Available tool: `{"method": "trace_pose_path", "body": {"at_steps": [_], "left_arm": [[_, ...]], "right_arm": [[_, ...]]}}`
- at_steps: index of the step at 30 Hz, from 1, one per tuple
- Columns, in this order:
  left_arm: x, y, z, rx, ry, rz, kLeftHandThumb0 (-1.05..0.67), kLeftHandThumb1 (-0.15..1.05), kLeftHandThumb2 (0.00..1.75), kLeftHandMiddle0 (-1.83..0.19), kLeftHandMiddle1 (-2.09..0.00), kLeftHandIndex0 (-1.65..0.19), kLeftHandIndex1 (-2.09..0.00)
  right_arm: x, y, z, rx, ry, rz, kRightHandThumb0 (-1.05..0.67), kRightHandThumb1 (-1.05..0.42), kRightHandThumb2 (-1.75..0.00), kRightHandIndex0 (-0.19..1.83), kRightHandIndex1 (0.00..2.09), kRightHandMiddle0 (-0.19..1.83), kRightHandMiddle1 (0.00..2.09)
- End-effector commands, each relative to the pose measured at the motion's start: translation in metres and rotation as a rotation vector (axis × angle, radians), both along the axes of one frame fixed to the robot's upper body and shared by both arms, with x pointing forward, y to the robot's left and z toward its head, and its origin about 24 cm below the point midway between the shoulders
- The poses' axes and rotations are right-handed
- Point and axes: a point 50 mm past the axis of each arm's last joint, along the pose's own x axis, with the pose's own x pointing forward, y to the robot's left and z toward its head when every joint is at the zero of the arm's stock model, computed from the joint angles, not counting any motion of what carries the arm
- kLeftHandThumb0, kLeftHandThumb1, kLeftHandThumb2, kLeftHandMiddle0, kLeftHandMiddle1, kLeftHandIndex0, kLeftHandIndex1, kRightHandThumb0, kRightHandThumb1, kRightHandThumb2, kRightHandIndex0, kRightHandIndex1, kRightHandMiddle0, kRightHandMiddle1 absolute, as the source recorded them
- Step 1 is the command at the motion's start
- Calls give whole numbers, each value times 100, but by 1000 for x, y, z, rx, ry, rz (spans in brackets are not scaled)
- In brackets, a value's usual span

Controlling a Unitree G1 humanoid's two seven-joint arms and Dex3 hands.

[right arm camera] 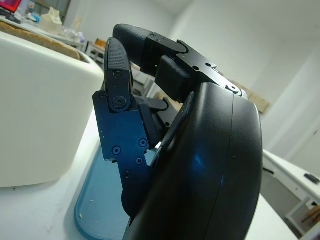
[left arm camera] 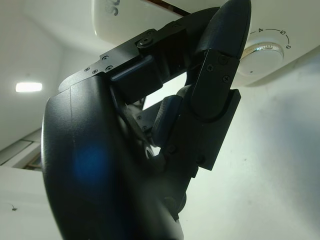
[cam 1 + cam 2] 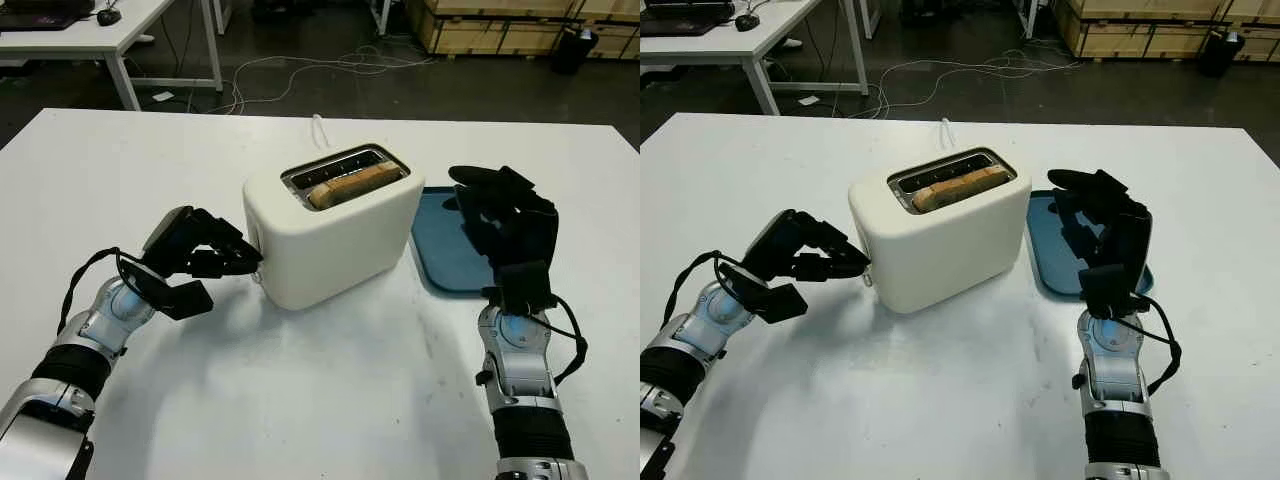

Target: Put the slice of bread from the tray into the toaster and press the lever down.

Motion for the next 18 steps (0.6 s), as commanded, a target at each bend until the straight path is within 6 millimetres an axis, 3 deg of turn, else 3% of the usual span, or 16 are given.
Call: {"method": "trace_pose_path", "body": {"at_steps": [1,3,7,11,18], "left_arm": [[-45,-2,-99,318,459,7,-82,83,2,-154,-14,-138,-1],[-40,-1,-81,225,364,15,-81,81,2,-156,-38,-140,-1],[-32,-2,-34,-56,94,41,-88,88,13,-124,-137,-139,0],[-31,-1,9,-269,-132,69,-92,92,25,-115,-151,-133,0],[-26,6,47,-449,-327,183,-94,92,40,-101,-173,-122,0]], "right_arm": [[-2,-2,-3,-13,10,6,-43,-92,-24,77,125,90,61],[-2,-2,-3,-12,9,8,-43,-92,-24,77,126,89,64],[-1,-1,-3,-5,10,14,-43,-92,-25,76,127,85,67],[-1,0,-2,11,9,25,-42,-92,-25,76,126,85,67],[-1,2,-3,19,15,33,-41,-92,-26,76,127,84,69]]}}
